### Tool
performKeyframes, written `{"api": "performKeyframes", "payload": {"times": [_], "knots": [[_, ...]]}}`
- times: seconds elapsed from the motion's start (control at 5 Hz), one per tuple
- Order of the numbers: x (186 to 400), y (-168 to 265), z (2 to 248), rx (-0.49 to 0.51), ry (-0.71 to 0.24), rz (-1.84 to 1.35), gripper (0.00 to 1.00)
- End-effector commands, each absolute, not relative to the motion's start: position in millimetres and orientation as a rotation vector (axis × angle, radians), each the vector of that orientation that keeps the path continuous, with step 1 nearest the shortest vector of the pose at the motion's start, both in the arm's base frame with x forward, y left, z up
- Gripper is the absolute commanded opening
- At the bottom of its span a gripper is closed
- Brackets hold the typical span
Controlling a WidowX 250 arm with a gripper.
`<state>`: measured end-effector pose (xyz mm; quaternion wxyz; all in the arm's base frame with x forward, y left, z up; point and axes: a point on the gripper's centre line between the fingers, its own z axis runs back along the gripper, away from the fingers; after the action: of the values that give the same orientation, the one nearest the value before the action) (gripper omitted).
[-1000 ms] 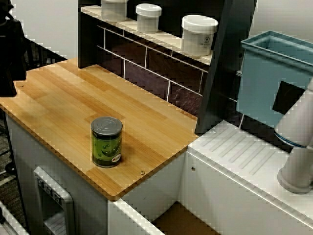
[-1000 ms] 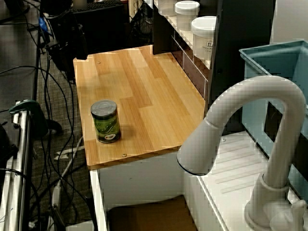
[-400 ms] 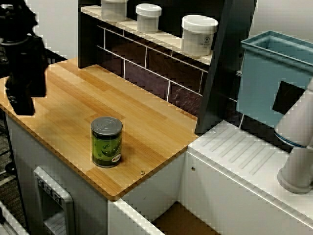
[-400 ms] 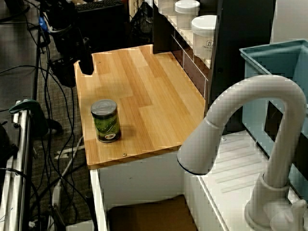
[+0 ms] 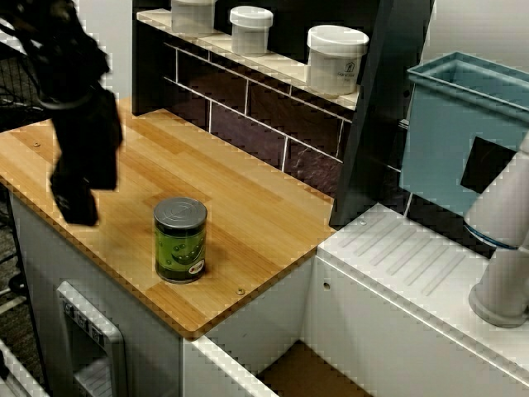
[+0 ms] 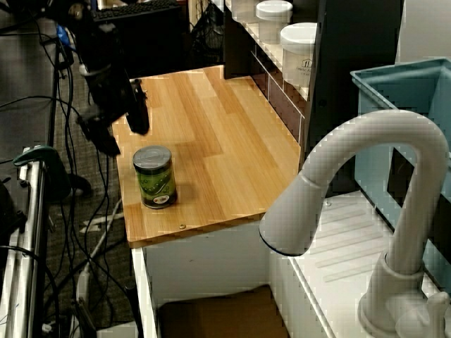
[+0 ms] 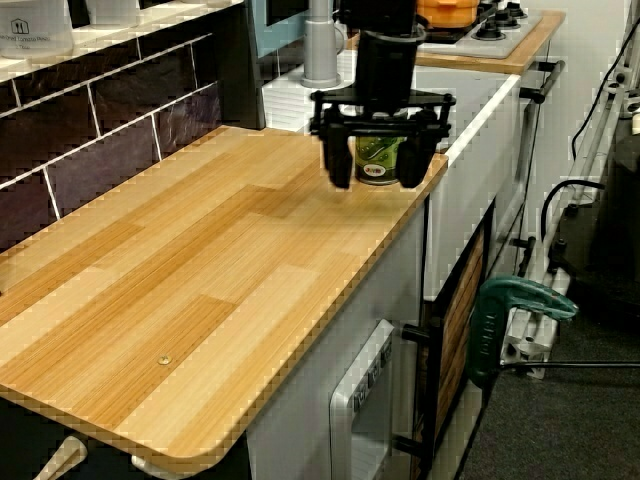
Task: Push into sink
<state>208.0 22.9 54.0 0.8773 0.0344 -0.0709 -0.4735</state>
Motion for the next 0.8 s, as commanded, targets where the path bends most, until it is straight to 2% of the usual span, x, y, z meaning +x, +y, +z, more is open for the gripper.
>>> {"api": "performKeyframes", "payload": {"times": [0.0,0.4,0.6], "knots": [[217,-22,50,0.078,-0.166,-1.001,1.0],[236,-49,48,0.023,-0.148,-0.988,1.0],[248,-63,57,-0.001,-0.152,-1.013,1.0]]}}
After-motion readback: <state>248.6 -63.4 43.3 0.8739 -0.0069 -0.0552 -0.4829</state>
